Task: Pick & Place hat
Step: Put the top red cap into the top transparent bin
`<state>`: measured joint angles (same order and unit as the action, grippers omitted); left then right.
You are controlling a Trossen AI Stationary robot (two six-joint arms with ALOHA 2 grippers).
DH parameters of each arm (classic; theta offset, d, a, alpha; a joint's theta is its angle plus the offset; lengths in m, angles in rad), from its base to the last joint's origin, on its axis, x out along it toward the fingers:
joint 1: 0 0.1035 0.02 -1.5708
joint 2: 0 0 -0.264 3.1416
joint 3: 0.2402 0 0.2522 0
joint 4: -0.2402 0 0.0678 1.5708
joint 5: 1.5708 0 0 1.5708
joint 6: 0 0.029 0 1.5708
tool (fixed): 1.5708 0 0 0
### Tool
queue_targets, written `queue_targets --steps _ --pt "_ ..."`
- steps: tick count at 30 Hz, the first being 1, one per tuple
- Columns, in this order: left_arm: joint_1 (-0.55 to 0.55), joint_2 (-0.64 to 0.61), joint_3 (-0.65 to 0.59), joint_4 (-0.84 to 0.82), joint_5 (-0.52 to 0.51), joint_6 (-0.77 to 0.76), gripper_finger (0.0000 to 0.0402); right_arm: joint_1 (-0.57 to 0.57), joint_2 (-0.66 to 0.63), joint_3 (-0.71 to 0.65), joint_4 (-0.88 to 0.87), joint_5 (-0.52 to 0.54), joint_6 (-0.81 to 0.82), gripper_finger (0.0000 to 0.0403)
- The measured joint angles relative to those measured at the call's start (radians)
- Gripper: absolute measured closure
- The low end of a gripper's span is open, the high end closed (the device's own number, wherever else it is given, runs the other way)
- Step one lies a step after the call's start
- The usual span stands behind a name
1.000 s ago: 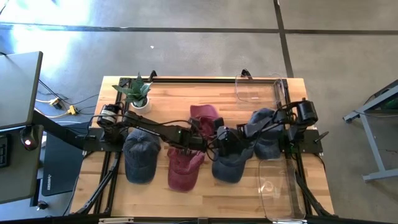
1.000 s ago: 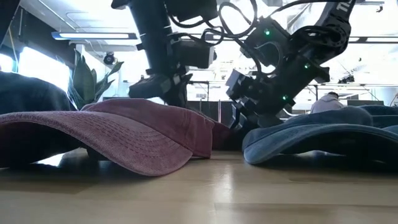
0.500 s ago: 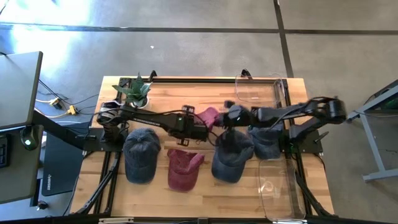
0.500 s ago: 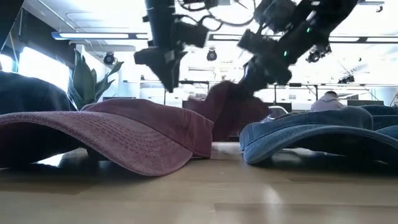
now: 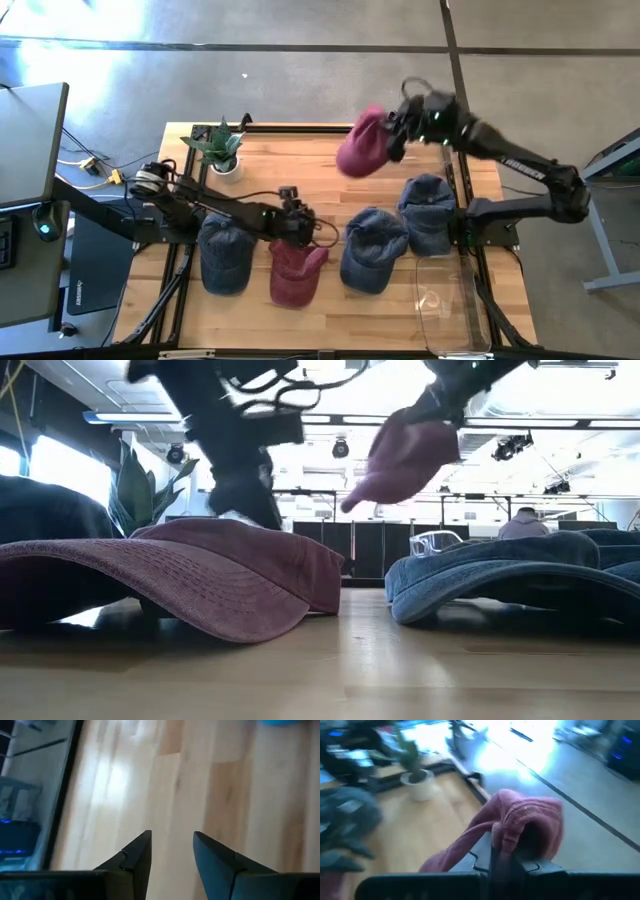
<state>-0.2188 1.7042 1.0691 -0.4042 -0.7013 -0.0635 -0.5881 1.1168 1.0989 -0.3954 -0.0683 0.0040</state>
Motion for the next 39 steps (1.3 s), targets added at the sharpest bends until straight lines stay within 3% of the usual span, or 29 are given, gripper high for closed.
queue_targets --steps 6,12,21,26,32,39 --pt "-0.066 0.001 -0.114 0.298 -0.002 -0.001 0.0262 -0.134 -0.014 0.188 -0.374 0.043 0.027 0.0389" --pt "-0.084 0.001 -0.216 0.49 -0.019 0.024 0.0262 -0.204 -0.048 0.201 -0.581 0.181 0.068 0.0382" --pt "-0.083 0.001 -0.232 0.537 -0.015 0.025 0.0262 -0.337 -0.058 0.028 -0.525 0.187 -0.01 0.0379" --pt "-0.082 0.001 -0.232 0.541 -0.015 0.032 0.0262 -0.412 -0.057 -0.001 -0.49 0.168 -0.079 0.0382" --pt "-0.083 0.001 -0.231 0.544 -0.013 0.032 0.0262 -0.411 -0.058 -0.001 -0.463 0.174 -0.046 0.0389" --pt "-0.082 0.001 -0.231 0.544 -0.013 0.032 0.0262 -0.391 -0.058 -0.001 -0.372 0.271 -0.029 0.039"
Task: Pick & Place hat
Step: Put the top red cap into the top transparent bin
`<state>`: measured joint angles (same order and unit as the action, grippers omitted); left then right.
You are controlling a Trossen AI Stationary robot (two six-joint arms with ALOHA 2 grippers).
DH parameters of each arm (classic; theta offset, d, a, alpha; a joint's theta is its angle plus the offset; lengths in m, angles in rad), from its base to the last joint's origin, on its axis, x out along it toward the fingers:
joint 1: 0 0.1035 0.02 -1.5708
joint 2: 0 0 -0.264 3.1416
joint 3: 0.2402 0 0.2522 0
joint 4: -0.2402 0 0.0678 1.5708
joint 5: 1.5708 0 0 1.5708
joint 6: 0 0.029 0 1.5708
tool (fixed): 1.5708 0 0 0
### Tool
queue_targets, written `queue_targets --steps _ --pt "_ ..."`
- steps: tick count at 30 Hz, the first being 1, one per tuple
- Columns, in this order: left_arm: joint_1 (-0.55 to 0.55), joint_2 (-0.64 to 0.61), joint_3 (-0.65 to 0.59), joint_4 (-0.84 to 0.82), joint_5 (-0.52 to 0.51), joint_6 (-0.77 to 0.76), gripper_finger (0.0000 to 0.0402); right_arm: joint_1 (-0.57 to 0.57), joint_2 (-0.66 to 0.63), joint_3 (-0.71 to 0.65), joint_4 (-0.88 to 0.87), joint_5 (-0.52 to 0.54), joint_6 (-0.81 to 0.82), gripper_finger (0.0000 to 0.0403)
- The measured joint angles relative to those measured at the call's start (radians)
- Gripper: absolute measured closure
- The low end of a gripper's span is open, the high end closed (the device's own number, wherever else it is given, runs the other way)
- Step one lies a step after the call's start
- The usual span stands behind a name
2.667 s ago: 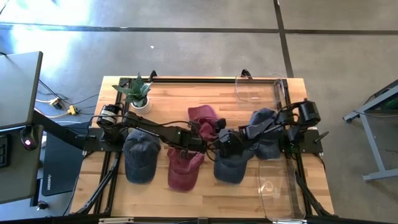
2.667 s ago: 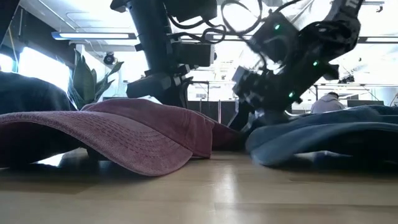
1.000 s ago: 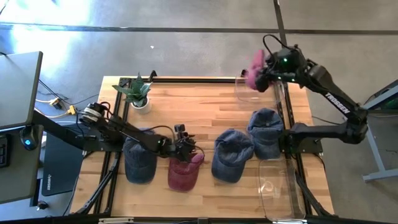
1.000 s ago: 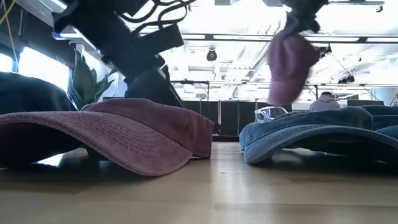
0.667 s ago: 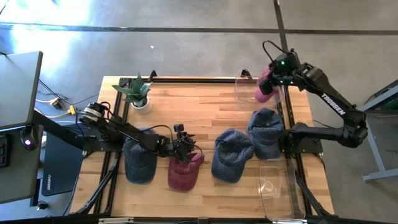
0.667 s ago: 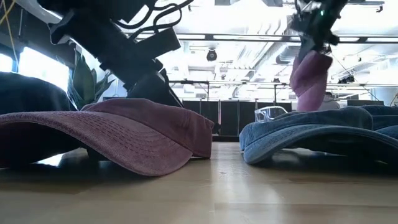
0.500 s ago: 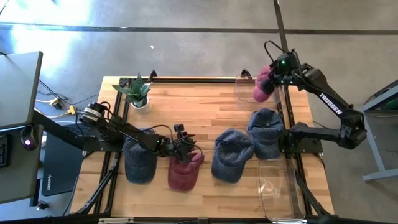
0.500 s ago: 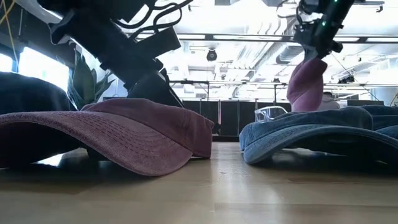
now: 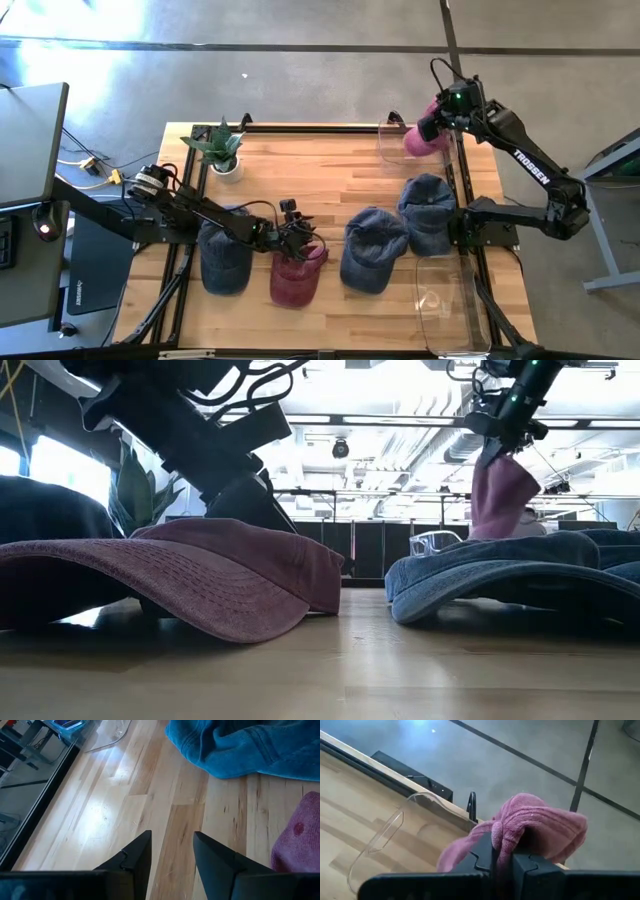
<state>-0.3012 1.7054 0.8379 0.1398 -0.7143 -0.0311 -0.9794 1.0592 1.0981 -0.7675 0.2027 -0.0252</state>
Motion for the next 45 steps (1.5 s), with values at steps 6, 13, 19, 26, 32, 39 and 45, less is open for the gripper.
queue_targets --steps 6,13,19,26,32,39,45 --pt "0.0 0.0 0.0 0.0 0.0 0.0 0.0262 0.0 0.001 0.0 -0.056 -0.012 -0.023 0.0387" --pt "0.0 0.001 0.0 0.0 0.027 0.0 0.0262 0.012 0.017 0.0 -0.129 -0.014 -0.067 0.0388" --pt "0.0 0.001 0.0 0.0 0.026 0.0 0.0262 0.036 0.058 0.0 -0.179 0.045 -0.085 0.0378" --pt "0.0 0.001 0.0 0.0 0.032 -0.001 0.0262 0.042 0.125 0.0 -0.178 0.134 -0.069 0.0375" --pt "0.0 0.001 0.0 0.0 0.032 -0.002 0.0262 0.052 0.132 -0.001 -0.183 0.161 -0.059 0.0363" --pt "0.0 0.001 0.0 0.002 0.073 -0.019 0.0262 0.056 0.132 -0.001 -0.213 0.159 -0.08 0.026" --pt "0.0 0.001 0.0 0.008 0.072 -0.023 0.0262 0.078 0.132 0.029 -0.258 0.171 -0.022 0.0219"
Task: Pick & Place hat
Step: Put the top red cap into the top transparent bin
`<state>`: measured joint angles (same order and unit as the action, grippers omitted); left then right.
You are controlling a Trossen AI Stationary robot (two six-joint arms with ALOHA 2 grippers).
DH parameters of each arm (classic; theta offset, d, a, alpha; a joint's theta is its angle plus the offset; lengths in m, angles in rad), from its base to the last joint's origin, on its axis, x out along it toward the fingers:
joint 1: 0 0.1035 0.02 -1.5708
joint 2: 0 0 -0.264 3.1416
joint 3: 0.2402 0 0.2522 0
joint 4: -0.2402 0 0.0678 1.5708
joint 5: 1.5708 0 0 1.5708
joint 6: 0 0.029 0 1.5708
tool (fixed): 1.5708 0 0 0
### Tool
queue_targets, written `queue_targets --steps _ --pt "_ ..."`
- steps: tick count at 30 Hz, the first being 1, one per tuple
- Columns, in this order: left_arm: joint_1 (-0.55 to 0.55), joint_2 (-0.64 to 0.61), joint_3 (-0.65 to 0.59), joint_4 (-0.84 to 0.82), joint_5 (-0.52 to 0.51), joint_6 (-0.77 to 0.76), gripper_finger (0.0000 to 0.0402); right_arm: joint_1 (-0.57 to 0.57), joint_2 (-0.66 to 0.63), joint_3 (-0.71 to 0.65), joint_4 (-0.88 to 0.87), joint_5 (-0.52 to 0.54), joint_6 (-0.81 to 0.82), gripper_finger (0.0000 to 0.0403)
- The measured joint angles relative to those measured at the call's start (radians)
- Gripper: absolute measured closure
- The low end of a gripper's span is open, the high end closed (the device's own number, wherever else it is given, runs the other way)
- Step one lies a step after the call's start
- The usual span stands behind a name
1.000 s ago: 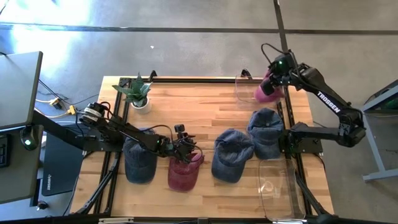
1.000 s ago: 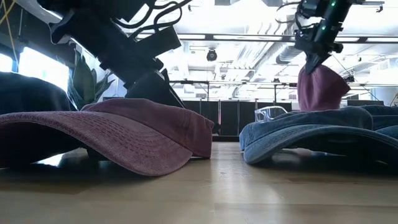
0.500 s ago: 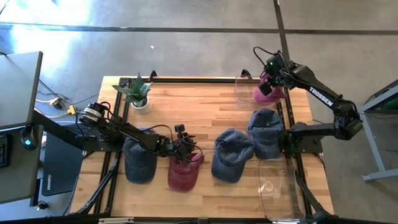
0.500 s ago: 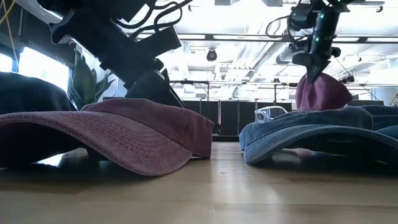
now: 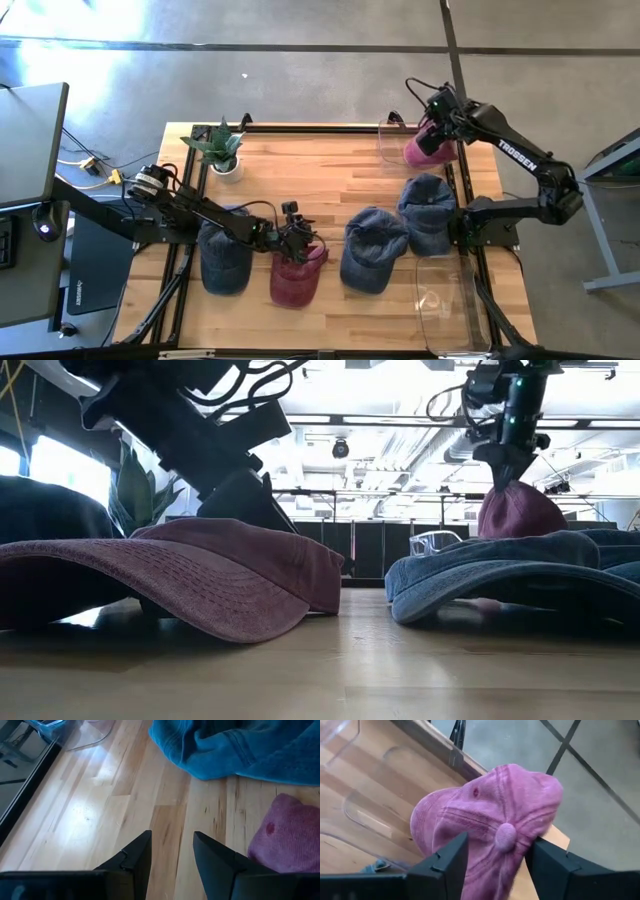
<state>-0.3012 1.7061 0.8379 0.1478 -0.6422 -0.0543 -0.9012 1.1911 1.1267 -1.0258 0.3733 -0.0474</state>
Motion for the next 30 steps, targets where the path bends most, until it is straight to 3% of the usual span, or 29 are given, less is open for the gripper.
queue_targets --steps 6,12,17,21,26,30 --pt "0.0 0.0 0.0 0.025 -0.001 0.015 0.0262 0.067 -0.002 0.089 -0.085 0.038 0.088 0.0238" --pt "0.0 0.0 0.0 0.036 -0.001 0.023 0.0262 0.123 0.048 0.06 0.035 -0.155 0.018 0.0293" --pt "0.0 0.0 0.0 0.035 0.0 0.023 0.0262 0.071 0.217 0.053 0.003 0.019 0.056 0.0357" --pt "0.0 0.0 0.0 0.029 0.001 0.029 0.0262 0.024 0.332 0.053 -0.029 0.058 0.075 0.0397" --pt "0.0 0.0 0.0 0.029 -0.002 0.04 0.0262 -0.011 0.394 0.057 -0.046 0.209 0.054 0.0385" --pt "0.0 0.0 0.0 0.029 -0.004 0.046 0.0262 0.008 0.372 0.108 -0.082 0.258 0.027 0.038"
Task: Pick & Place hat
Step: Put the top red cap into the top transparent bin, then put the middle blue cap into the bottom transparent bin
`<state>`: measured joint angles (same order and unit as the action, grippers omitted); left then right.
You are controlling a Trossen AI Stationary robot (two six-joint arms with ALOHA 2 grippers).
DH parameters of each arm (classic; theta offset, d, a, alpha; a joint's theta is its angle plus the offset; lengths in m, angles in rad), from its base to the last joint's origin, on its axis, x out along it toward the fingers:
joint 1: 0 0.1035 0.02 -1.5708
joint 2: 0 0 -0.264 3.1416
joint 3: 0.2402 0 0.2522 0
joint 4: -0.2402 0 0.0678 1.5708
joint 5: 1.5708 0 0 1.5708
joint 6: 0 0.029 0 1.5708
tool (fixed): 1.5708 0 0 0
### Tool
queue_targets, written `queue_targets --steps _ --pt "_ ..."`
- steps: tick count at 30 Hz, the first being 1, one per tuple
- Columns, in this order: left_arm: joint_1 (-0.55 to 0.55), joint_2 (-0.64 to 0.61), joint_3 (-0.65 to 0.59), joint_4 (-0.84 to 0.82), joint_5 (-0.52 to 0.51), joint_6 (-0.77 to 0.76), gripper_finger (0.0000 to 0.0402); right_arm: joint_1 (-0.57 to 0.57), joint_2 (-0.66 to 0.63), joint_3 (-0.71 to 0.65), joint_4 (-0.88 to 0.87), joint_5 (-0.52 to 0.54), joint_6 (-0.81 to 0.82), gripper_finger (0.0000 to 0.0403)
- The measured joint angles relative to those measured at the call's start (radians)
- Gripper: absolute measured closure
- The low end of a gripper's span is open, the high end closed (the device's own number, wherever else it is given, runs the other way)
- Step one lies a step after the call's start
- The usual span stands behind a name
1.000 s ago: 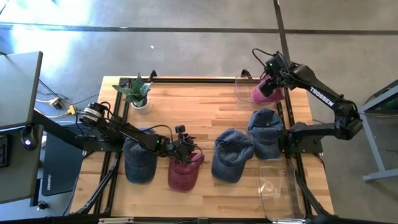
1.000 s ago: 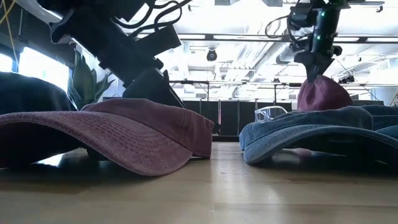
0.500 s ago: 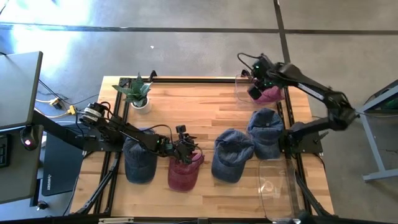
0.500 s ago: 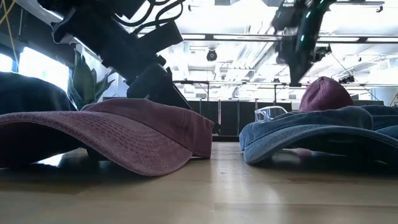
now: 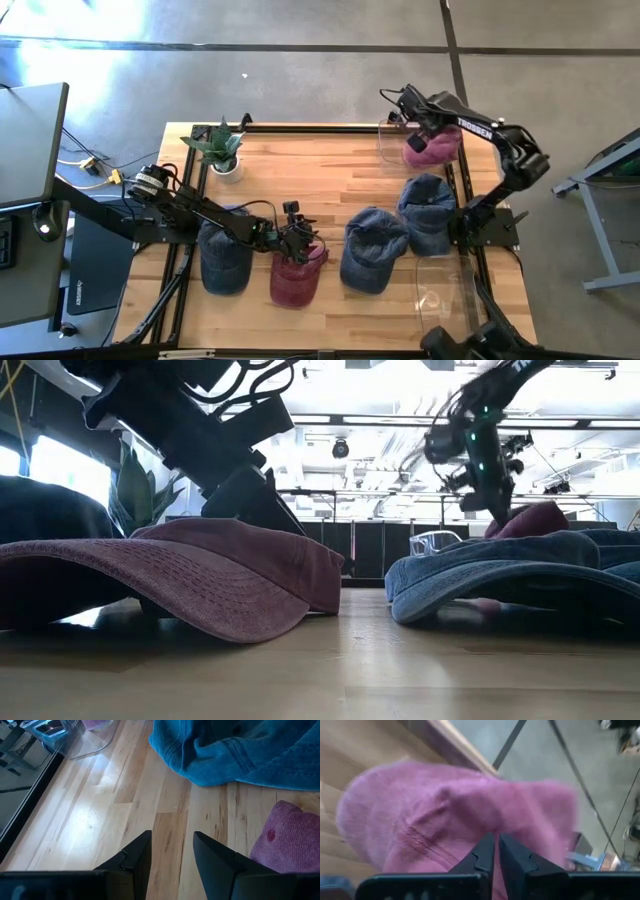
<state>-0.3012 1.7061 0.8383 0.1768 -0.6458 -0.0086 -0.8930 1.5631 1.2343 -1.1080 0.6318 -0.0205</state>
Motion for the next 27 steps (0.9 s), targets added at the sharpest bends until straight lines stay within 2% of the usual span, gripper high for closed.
queue_targets --steps 4,9,14,19,23,27 --pt "0.0 0.0 0.0 0.0 0.0 0.0 0.0262 0.062 -0.087 0.042 -0.03 -0.03 -0.002 0.0379" --pt "0.0 0.0 0.0 0.0 0.0 0.003 0.0262 0.206 -0.24 -0.005 -0.011 -0.292 -0.003 0.0368" --pt "-0.002 0.0 0.0 0.001 0.041 0.003 0.0262 0.436 -0.403 -0.17 0.103 -0.551 0.054 0.0341" --pt "-0.016 0.0 0.0 0.011 0.061 0.005 0.0262 0.698 -0.472 -0.381 0.305 -0.671 0.156 0.0285" --pt "-0.014 0.0 0.0 0.011 0.061 0.007 0.0262 0.869 -0.437 -0.492 0.493 -0.688 0.172 0.0228" --pt "-0.013 0.0 0.0 0.01 0.06 0.017 0.0262 0.982 -0.358 -0.524 0.57 -0.491 0.123 0.0194"
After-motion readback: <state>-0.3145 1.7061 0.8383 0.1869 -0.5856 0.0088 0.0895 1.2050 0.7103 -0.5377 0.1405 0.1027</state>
